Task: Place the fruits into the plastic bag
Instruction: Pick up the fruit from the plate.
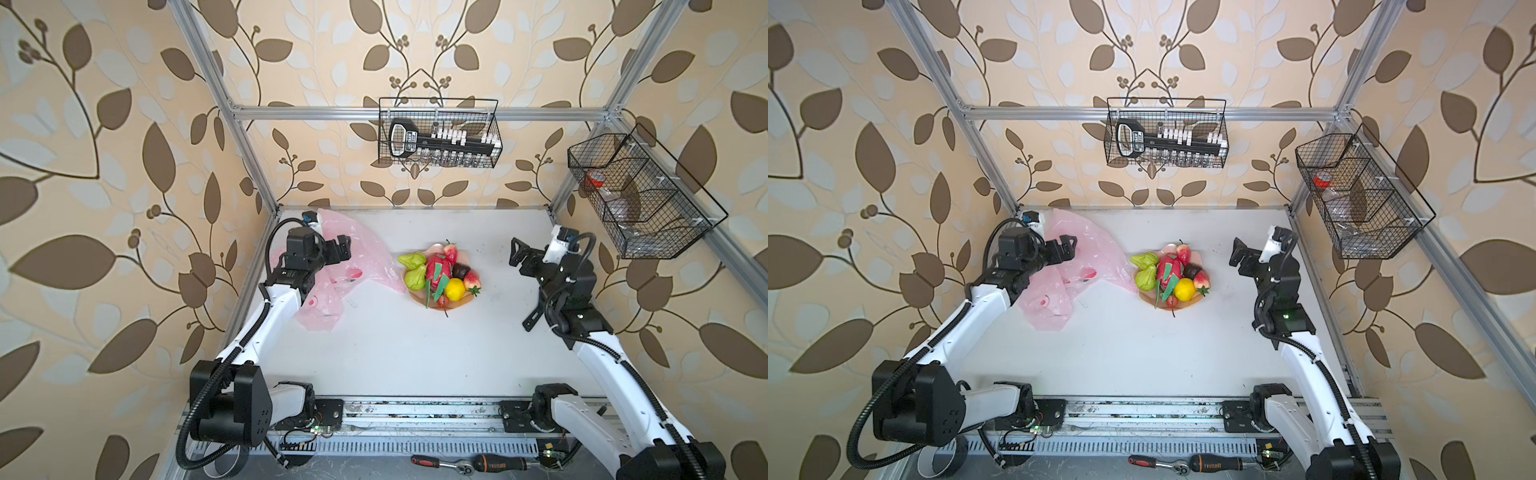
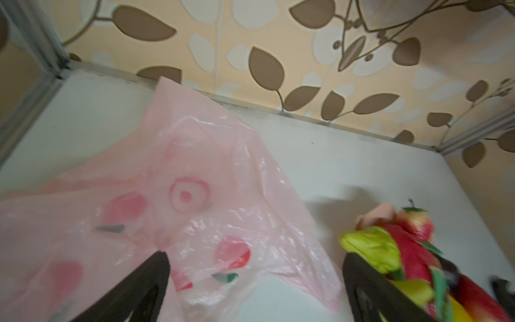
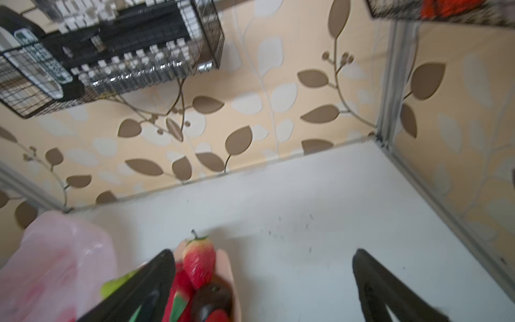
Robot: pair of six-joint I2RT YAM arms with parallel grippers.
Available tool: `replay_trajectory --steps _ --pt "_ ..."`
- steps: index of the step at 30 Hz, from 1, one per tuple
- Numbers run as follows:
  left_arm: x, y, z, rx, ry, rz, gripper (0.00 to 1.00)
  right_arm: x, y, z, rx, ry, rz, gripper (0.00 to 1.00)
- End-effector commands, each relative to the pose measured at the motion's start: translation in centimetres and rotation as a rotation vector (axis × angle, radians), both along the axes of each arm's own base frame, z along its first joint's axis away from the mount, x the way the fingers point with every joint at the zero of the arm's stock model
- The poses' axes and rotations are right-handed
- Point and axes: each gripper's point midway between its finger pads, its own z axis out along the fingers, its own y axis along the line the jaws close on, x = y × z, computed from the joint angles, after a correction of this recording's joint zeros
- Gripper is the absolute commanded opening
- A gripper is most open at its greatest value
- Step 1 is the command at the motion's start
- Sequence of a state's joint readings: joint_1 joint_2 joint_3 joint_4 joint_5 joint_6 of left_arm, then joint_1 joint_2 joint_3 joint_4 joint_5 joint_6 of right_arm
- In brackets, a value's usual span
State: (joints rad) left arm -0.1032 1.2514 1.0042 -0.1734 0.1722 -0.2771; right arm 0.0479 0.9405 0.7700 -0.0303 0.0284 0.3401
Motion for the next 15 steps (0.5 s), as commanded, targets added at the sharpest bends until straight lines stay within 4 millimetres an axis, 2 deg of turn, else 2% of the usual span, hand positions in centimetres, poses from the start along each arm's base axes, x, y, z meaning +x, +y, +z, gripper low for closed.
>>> replay_trajectory --steps 1,3,6,12,15 --pt "-5.7 -4.8 -4.4 -0.149 0.403 -0.099 0.99 -4.5 4.3 -8.8 0.17 0.514 0.169 1.0" --pt "-7.5 -7.5 -4.7 -0.149 0.46 -0.187 0.99 -5.6 5.9 -10.1 0.198 0.623 0.237 1.0" --pt "-9.7 -9.3 -5.3 -0.139 0.515 -0.257 0.99 -6.1 7.5 -11.4 0.193 0.694 0.29 0.99" --pt "-12.5 -8.5 -6.9 -0.089 0.572 -0.284 0.99 -5.2 9.7 -13.7 0.086 0.798 0.323 0.96" --pt "-13.5 -7.6 -7.5 -0.048 0.617 -0.267 0.99 -4.3 9.7 -14.8 0.021 0.837 0.298 0.94"
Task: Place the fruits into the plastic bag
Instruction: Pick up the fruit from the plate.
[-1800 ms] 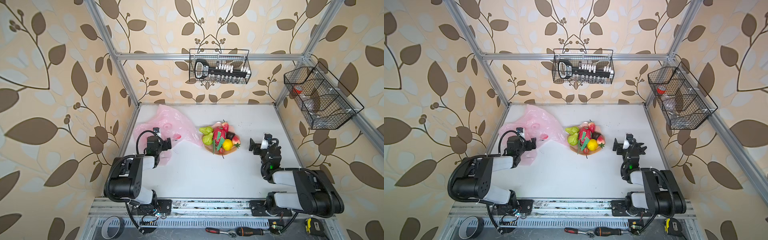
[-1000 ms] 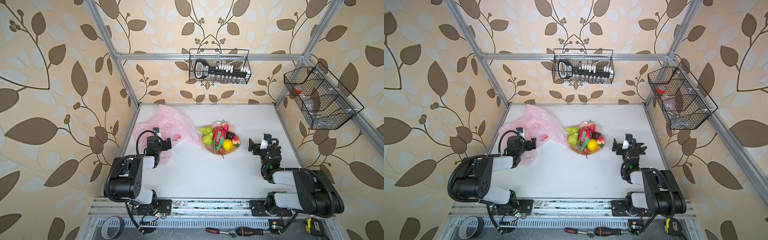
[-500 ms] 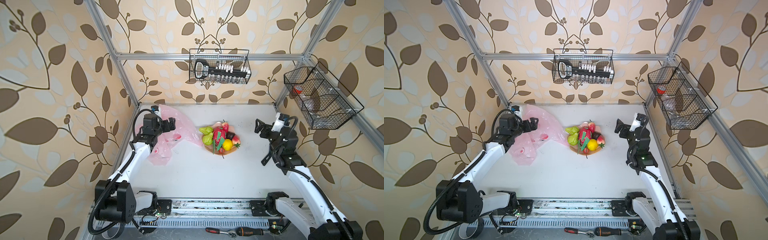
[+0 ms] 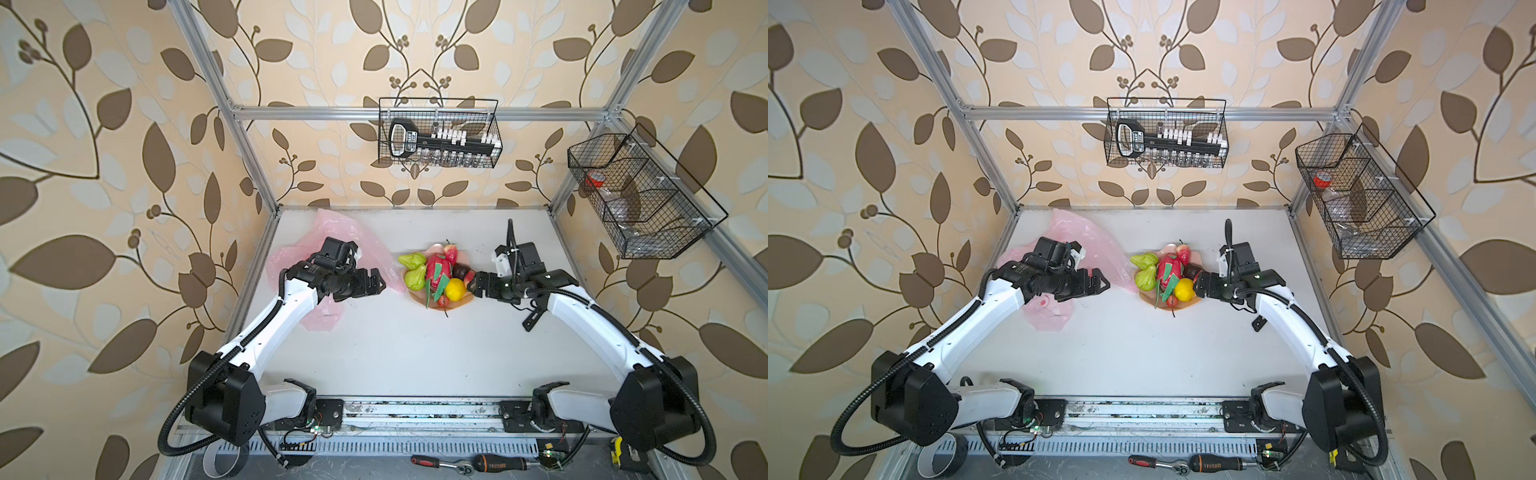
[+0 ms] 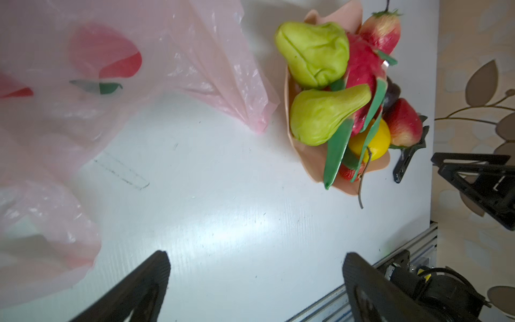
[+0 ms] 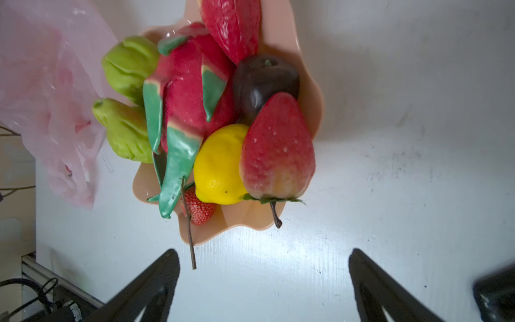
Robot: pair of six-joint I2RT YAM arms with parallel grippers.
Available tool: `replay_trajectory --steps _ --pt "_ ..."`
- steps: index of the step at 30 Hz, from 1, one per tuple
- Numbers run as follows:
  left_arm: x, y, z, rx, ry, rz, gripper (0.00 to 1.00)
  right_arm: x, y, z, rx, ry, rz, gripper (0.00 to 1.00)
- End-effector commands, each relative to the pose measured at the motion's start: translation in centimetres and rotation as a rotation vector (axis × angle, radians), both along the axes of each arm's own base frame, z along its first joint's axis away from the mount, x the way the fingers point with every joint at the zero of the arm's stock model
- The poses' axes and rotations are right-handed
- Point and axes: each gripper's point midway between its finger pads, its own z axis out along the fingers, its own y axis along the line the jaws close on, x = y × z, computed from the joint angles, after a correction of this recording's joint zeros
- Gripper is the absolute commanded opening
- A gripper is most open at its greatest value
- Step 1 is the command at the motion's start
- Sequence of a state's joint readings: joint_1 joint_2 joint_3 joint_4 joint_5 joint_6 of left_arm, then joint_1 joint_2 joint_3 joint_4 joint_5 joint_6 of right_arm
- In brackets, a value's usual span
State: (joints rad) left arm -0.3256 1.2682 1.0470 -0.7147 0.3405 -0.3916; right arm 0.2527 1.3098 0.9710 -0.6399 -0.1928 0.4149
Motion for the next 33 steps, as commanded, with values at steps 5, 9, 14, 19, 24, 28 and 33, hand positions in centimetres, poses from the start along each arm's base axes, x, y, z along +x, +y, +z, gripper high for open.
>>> replay_trajectory --steps 5,9,14,19,24,28,33 --pt "-2.4 1.6 0.1 0.054 0.042 0.015 0.99 2.3 -1.1 -1.0 -0.136 0.01 -0.022 0.88" --pt "-2.8 2.2 0.1 0.081 0.083 0.059 0.99 3.5 -1.6 -1.6 -0.194 0.018 -0.024 0.85" --pt "-3.4 3.5 -0.1 0.116 0.127 0.147 0.99 4.3 -1.1 -2.3 -0.19 0.029 -0.002 0.81" --pt "-4.2 4.8 -0.5 0.155 0.183 0.226 0.99 5.0 -0.1 -2.6 -0.174 0.03 0.023 0.77" --pt "-4.7 6.0 -0.4 0.153 0.2 0.297 0.99 5.2 0.4 -3.4 -0.183 0.05 0.045 0.72" --pt "-5.1 6.7 -0.2 0.139 0.194 0.335 0.99 5.5 0.7 -3.7 -0.177 0.05 0.048 0.7" --pt "-5.8 8.0 -0.3 0.162 0.215 0.38 0.99 5.7 0.7 -3.9 -0.186 0.057 0.062 0.63"
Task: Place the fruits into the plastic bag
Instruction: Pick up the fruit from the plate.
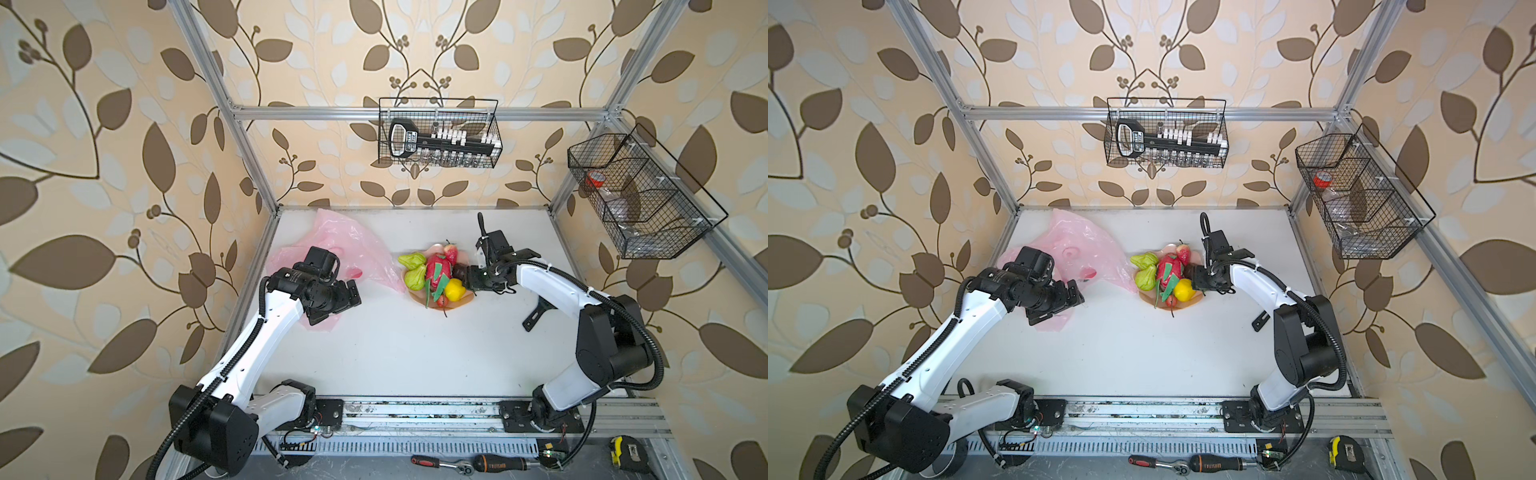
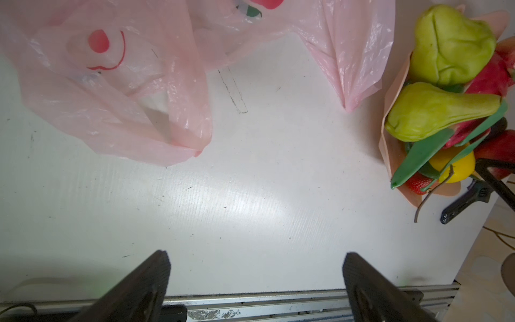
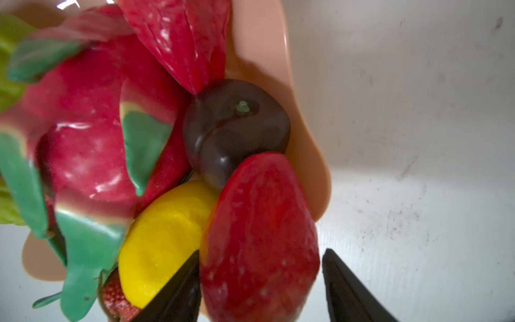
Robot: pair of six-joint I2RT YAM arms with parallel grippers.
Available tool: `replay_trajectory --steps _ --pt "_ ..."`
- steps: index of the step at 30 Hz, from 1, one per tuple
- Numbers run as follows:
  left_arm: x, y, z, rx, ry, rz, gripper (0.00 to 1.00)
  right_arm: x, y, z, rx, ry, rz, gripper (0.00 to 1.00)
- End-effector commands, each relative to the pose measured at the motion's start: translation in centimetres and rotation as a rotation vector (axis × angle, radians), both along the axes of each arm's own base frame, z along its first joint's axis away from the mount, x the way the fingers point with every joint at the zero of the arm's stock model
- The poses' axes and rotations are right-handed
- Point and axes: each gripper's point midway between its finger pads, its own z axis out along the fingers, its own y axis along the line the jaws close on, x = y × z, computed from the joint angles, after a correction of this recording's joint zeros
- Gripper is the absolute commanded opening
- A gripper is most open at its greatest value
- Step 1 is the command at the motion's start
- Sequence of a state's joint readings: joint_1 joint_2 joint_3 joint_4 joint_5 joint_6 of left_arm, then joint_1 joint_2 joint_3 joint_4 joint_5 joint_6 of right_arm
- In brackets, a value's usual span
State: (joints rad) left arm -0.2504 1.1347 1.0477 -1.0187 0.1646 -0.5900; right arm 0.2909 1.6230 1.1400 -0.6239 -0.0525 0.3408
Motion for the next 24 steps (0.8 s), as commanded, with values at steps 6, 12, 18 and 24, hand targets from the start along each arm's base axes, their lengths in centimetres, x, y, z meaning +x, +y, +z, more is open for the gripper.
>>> replay_trajectory --steps 6,12,18,24 --pt "-1.7 3.0 -0.5 0.017 0.05 0.134 0.99 0.6 0.5 0.8 0.0 -0.017 0.029 0.5" --pt "-1.9 4.5 -1.1 0.025 0.058 0.189 0.99 0.2 0.5 3.0 0.022 -0.062 0.032 0.37" --pt "-1.0 5.2 -2.0 0.068 0.065 0.188 0.98 -0.4 0.5 7.8 0.046 -0.169 0.039 0.36" --pt "1.4 5.7 -3.2 0.136 0.077 0.141 0.94 -1.7 1.4 12.6 0.121 -0.279 0.061 0.35"
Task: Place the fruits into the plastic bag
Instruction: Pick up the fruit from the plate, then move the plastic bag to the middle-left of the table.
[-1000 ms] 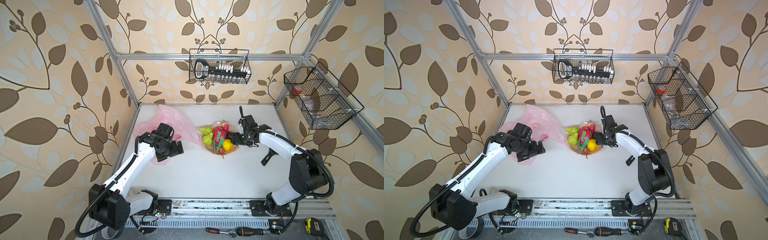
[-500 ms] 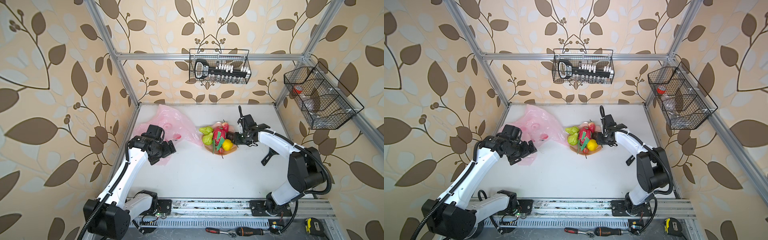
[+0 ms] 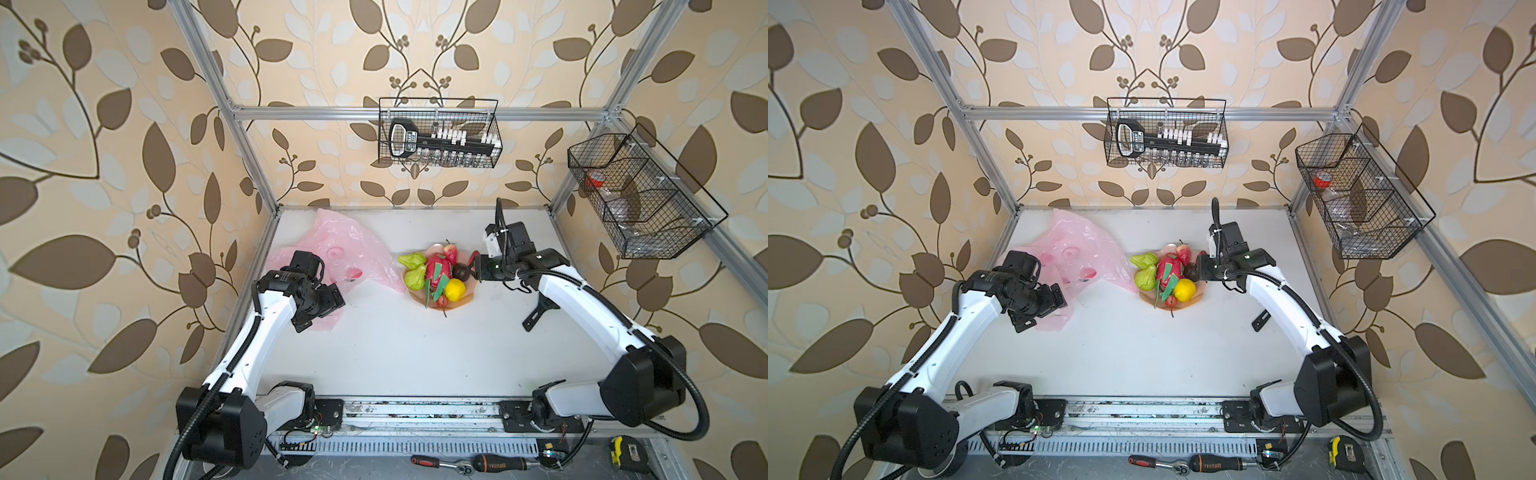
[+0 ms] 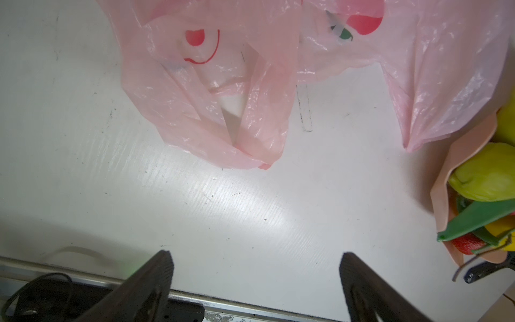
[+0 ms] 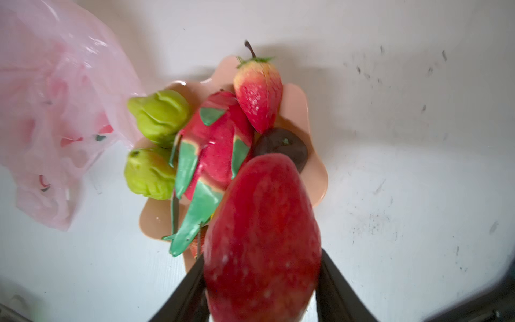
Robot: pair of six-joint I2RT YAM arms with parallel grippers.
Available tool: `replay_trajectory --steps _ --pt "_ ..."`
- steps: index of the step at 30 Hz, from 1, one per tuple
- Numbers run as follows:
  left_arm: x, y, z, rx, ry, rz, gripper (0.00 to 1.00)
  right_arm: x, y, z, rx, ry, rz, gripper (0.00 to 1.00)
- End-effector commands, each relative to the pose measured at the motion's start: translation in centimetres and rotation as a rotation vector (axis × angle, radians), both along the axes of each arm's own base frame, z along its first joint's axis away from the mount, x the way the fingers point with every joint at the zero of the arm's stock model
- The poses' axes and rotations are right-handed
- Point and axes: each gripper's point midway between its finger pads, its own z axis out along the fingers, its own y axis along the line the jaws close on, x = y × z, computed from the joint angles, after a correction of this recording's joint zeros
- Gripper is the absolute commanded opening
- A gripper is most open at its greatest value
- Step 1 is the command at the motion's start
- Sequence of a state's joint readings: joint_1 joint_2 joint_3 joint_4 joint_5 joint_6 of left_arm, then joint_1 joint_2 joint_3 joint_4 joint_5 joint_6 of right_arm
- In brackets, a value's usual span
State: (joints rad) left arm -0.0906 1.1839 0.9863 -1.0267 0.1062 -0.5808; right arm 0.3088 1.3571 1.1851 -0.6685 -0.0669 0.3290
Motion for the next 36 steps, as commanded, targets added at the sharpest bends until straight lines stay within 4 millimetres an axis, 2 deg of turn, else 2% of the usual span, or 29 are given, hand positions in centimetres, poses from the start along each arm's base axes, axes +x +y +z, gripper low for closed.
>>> replay_trajectory --steps 1,5,11,13,15,20,27,34,36 --pt "1.8 0.8 -0.2 0.064 -0.017 -0.042 0.94 -1.0 1.0 2.4 0.042 -0.035 0.037 0.35" --pt "3.2 1.0 -0.9 0.101 0.001 -0.092 0.9 -1.8 1.6 3.3 0.057 -0.051 0.06 0.34" --pt "4.8 1.1 -1.8 0.15 0.01 -0.168 0.85 -2.4 2.2 3.1 0.076 -0.041 0.075 0.33" --pt "5.2 0.9 -2.4 0.161 0.024 -0.193 0.83 -2.5 2.4 3.1 0.082 -0.04 0.081 0.33" --pt "5.4 0.6 -4.0 0.165 0.07 -0.224 0.79 -2.7 2.8 3.1 0.087 -0.041 0.09 0.33" --pt "6.1 -0.5 -5.9 0.17 0.105 -0.281 0.72 -3.0 3.5 3.2 0.09 -0.042 0.11 0.33" --pt "6.0 -0.9 -8.4 0.183 0.171 -0.315 0.62 -3.3 4.0 3.2 0.097 -0.043 0.127 0.31" --pt "5.4 -0.7 -9.5 0.187 0.207 -0.32 0.56 -3.4 4.3 2.9 0.109 -0.035 0.132 0.3" --pt "5.4 -0.7 -9.6 0.189 0.209 -0.325 0.51 -3.4 4.4 2.9 0.114 -0.034 0.135 0.29"
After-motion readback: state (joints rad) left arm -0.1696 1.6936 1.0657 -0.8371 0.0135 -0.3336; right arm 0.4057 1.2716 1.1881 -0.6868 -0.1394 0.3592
